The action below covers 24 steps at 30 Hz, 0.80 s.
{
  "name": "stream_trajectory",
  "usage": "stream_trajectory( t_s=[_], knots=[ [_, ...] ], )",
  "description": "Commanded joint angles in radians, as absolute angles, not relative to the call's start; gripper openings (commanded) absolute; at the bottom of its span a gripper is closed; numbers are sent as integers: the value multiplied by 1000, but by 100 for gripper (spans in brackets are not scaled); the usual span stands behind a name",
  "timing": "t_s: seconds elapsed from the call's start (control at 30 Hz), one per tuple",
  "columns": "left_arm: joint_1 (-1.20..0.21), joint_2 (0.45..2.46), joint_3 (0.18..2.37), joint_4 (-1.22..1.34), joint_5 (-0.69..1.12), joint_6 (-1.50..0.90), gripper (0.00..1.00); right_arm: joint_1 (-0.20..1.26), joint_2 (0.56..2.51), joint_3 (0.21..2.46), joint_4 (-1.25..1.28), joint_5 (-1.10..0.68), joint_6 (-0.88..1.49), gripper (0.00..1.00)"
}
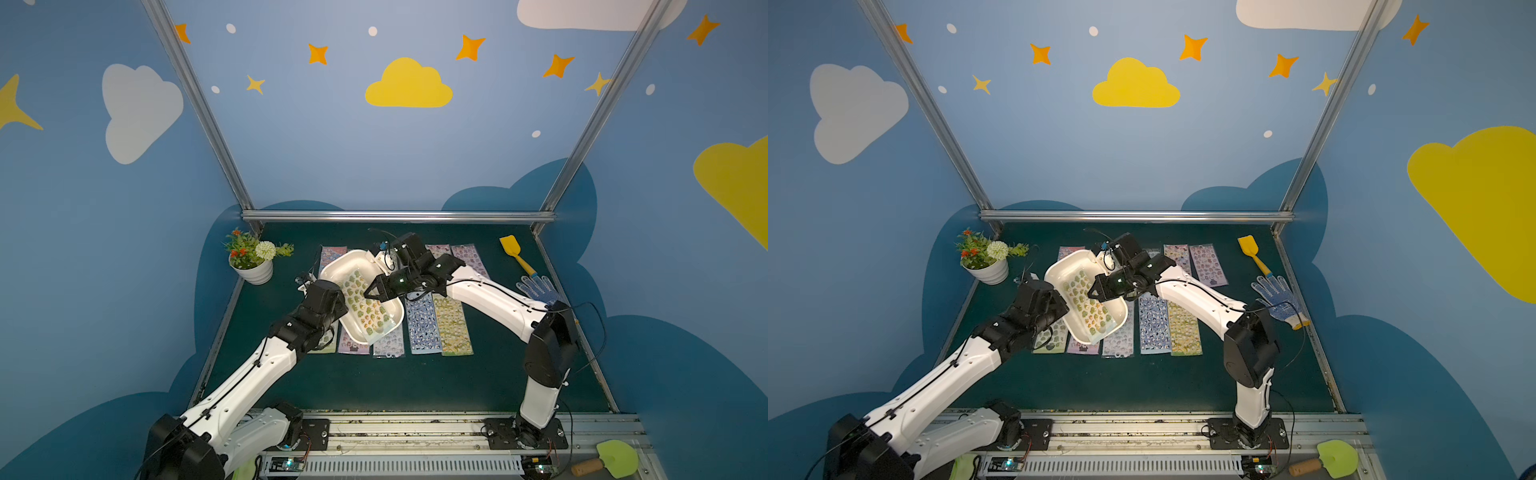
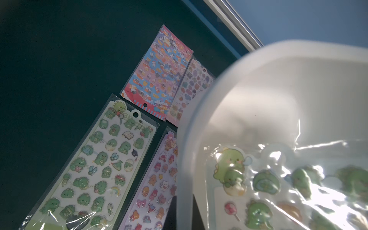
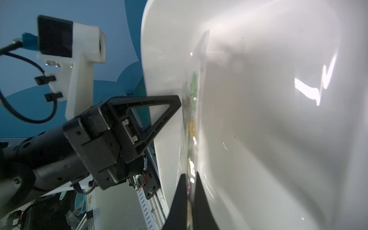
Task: Take the stickers out of the storage box
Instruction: Pick up the sticker from the storage box, then place the sticker at the center of the board.
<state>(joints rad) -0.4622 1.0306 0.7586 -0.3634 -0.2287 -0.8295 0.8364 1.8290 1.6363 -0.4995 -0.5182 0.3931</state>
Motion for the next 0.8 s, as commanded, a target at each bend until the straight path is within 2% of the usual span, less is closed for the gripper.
stream_trajectory(
  t_s=[0.0, 0.4, 0.77],
  knots=[
    [-463, 1000, 773, -375, -234, -817, 4, 823, 1763, 1628, -532, -505, 393, 1],
    [-440, 964, 847, -517, -206, -742, 4, 768, 1597, 1550, -591, -478, 396, 1],
    [-409, 904, 930, -684, -160, -646, 4, 639, 1445, 1472, -735, -524, 321, 1]
  ],
)
